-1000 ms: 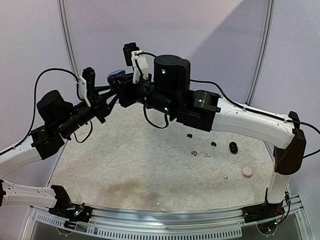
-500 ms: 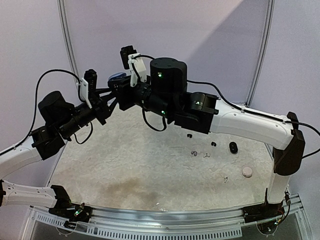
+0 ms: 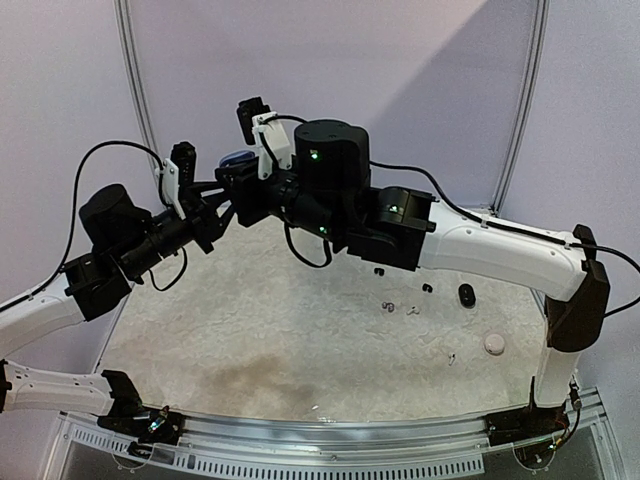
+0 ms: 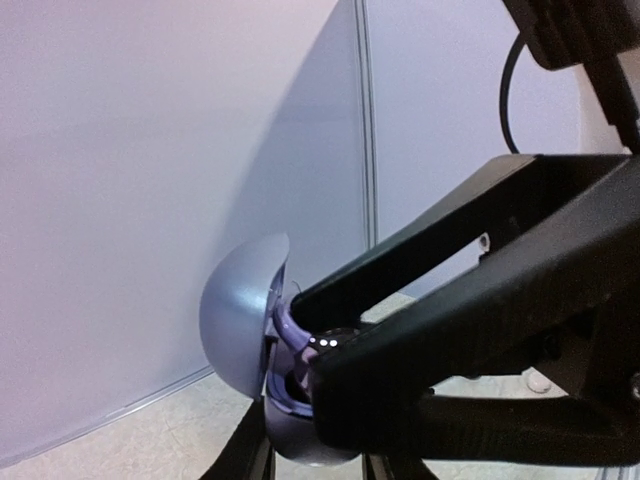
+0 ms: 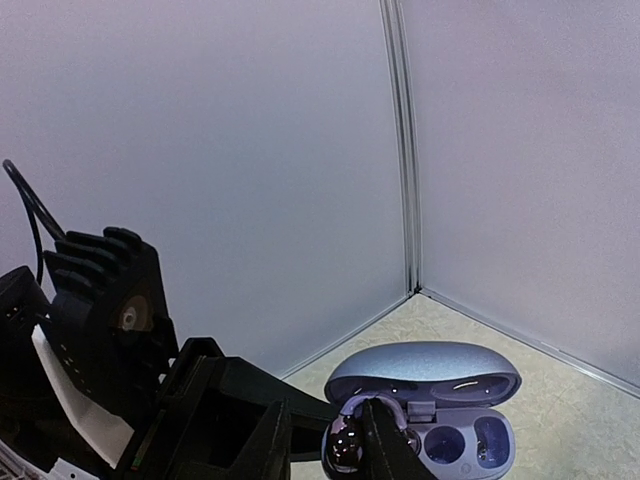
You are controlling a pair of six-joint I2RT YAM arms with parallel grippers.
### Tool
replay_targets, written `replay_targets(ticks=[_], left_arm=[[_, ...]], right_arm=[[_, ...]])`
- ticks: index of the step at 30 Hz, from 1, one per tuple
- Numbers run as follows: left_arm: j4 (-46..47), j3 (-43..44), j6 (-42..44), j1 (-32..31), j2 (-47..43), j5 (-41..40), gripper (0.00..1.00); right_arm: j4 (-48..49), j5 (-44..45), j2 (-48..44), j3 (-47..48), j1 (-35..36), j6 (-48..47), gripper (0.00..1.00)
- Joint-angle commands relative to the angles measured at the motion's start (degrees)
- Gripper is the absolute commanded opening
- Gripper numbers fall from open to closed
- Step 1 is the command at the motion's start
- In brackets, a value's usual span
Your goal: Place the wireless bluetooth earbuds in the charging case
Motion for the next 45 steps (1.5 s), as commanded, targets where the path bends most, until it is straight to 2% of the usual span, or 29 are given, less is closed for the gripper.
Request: replay_targets(ticks=[1,13,20,27,45], left_arm=[[2.10,0.41,-3.47,-1.14,-1.53,3.23,0.00],[0.60,0.67,-1.89,-1.08,-1.42,2.49,0.00],[0.14,0.67,-1.17,-1.08,-1.48,3.41,0.00],[-1.55,0.55,-5.14,-1.08,-1.60,4.13,0.00],[-3.66,0.94,-6.00,-1.08,-1.18,2.24,0.00]], right_arm=[[-5.32,3.75,1.65,0.65,-0.64,-0.81,0.26],[-6.58,3.21,-0.03,0.65,-0.67,-0.43,0.28],[-7.12,3.28,-1.00,0.69,-0.62,0.03,0.38],[-8.12,4.47,-1.20,0.74,-0.69,-0.14,0.32],[-12.21,1.03,-1.67,2.48,-0.67,-3.52,0.32]])
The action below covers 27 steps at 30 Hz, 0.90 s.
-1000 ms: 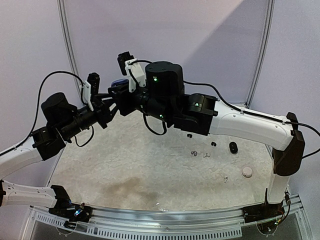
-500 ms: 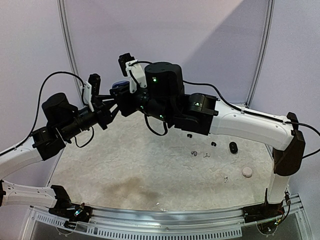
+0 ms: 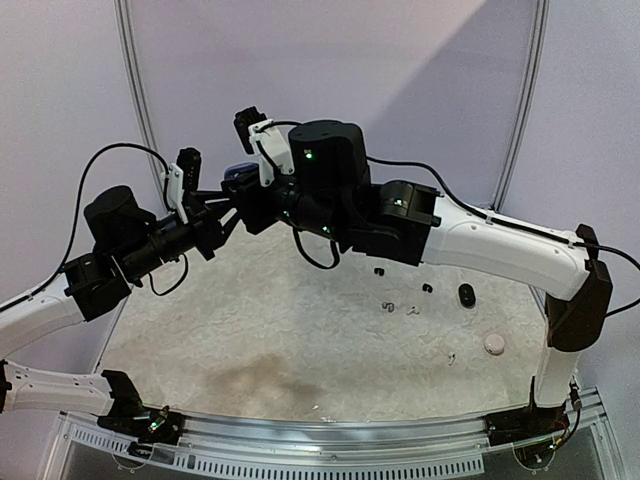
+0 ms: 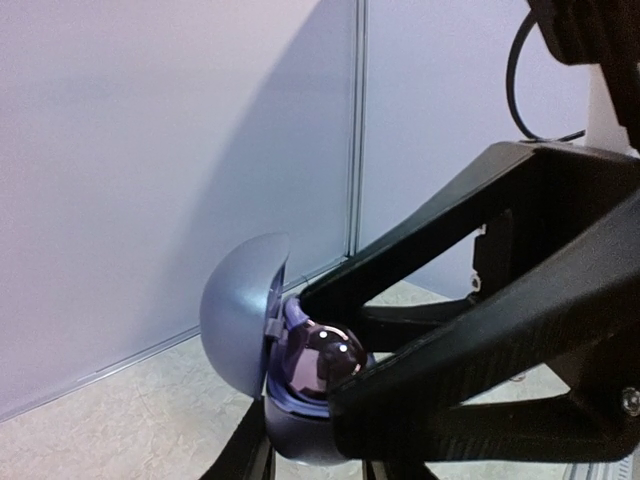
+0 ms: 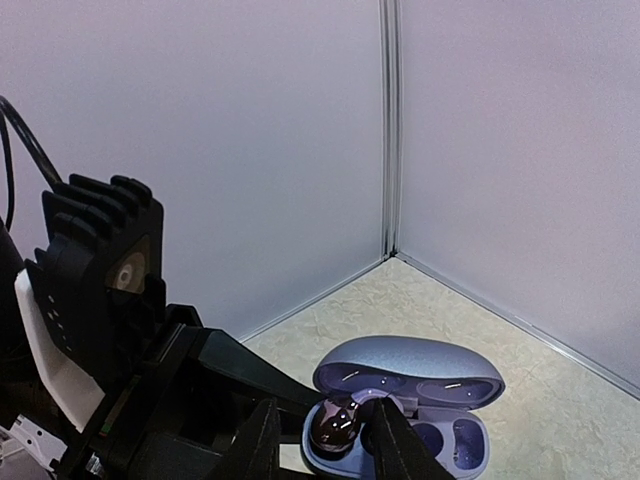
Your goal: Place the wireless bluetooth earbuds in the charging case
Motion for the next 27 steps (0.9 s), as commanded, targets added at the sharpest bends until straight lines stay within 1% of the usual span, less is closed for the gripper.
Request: replay_targets(ticks=[1,12,16,27], left_arm=[[0.70,0.94,-0.74,-1.04,-1.07,1.07,0.00],[0.35,1.11,-1.26,-0.99,-0.95,0.67,0.00],[0.20,1.19,-1.77,-0.99,-0.99,0.85,0.00],[-0.09,1.29,-2.38,-1.01,-1.44,0.32,0.00]], right_arm=[[-3.61,-0.21,-1.37,0.84,-0.59,-1.39,0.32],[-5.85,-1.71,-0.89,1.69,-0.60,-1.83,0.35],[-6.30,-2.42,-0.54,2.03,-0.64,-2.66,0.39],[-7.53,-4.15,-0.39,2.07,-0.60,-2.53,0.44]])
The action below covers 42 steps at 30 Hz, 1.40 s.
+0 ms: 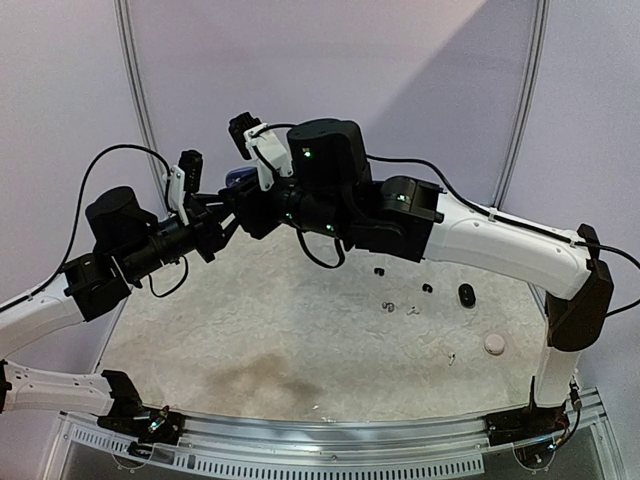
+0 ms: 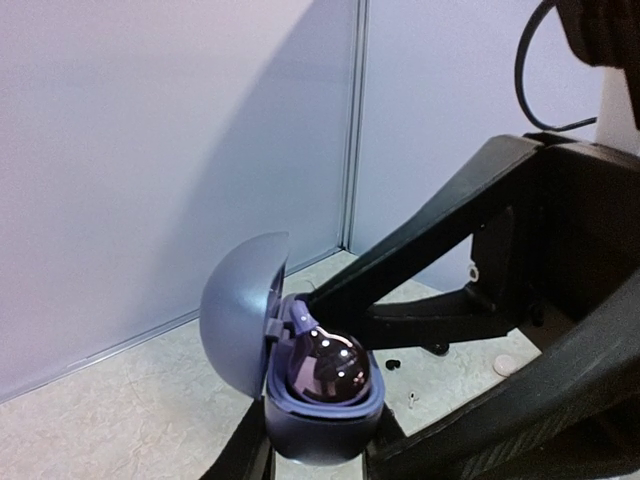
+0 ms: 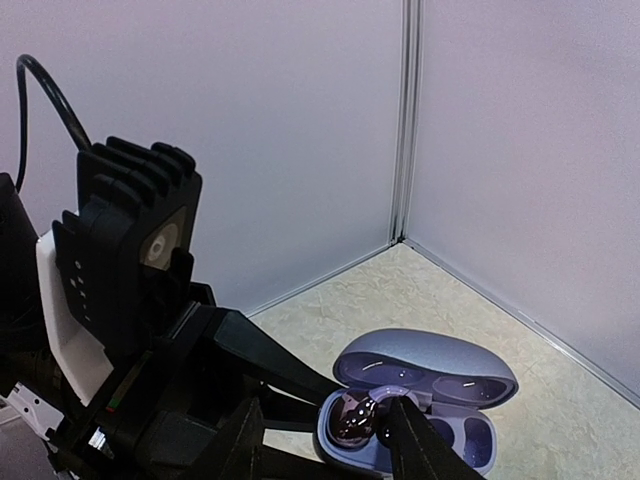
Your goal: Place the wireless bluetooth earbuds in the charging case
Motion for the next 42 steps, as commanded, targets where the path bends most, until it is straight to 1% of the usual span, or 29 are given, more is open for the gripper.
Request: replay_targets(ticks=[1,10,16,23,28,32,35,37,42], left_arm=[[1.49,1.19,-0.23,-1.00,-1.43,-0.20,0.00],[1.61,0.91,0.31,-0.91,-1.52,-0.80,0.00],[1.66,0.83,0.60,-0.75,-1.59,-1.09,0.00],[1.85,0.56,1.34,-0.74,-1.45,-1.04,0.00],[1.35,0.15,2.61,-0.64,-1.60,0.17,0.00],[1.57,0.05,3.70,-0.56,-1.53,2.11,0.00],[1.41,0.15,4.16,-0.56,-1.28,4.79,0.00],[1.24,0.12,4.32,-0.52,-1.09,8.18,0.00],[-0.06,0.74,4.38,-0.47,-0.30,20.22,0.00]], right_arm=[[-3.58,-1.70,-0.42,0.89,-0.38,-0.16,0.44],[-5.71,-2.58,-1.44,0.84,-0.38,-0.36,0.45],[-7.96,-3.70,-1.81,0.91,-0.32,-0.46,0.48],[-8.46,-5.60,-2.49,1.05,-0.32,-0.64,0.48],[-9.30,-9.50,-6.20,0.48,-0.39,-0.59,0.48],[-10.61,-10.52,-9.25,-0.25,-0.38,-0.27,0.47],[-11.30,-10.07,-11.84,-1.43,-0.34,0.09,0.43],[-11.98,-9.35,-13.19,-2.02,-0.36,-0.14,0.39],[-15.98,-9.37,-14.51,-1.05,-0.35,-3.65,0.25]])
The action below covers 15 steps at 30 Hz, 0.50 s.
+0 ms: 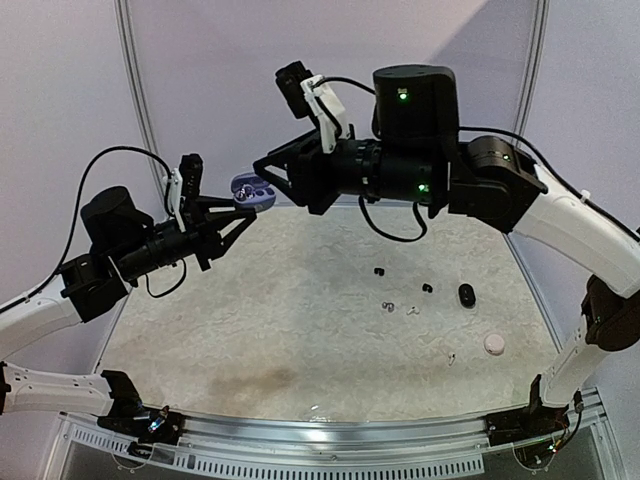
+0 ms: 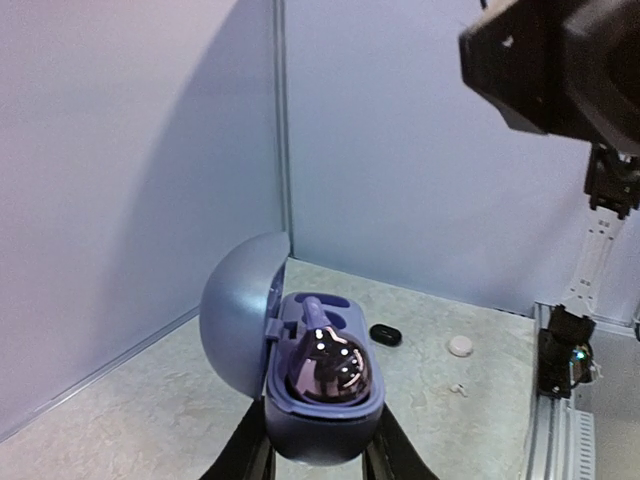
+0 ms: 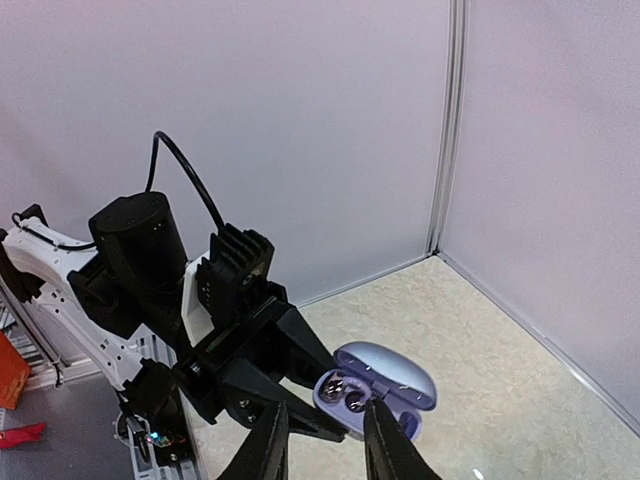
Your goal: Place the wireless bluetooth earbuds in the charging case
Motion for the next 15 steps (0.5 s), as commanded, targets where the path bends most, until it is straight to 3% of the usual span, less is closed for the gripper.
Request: replay_targets(ticks=[1,10,15], left_arm=[[-0.60,0.96,0.73,-0.47,0.76,12.64,0.00],[-2.87,2.44,0.87,-0.48,2.33,21.98,0.00],[-3.47,3.24,2.35,-0.47,3.09,23.87,0.00]], right_arm=[[-5.28,-0.72,-1.39,0.18,-0.20,-3.57,0.24],[-9.06,-4.00,-0.21,-0.11,2.74,-15.29,0.26],[-8.47,-3.75,-0.52,-1.76,2.96,-17.19,0.20]])
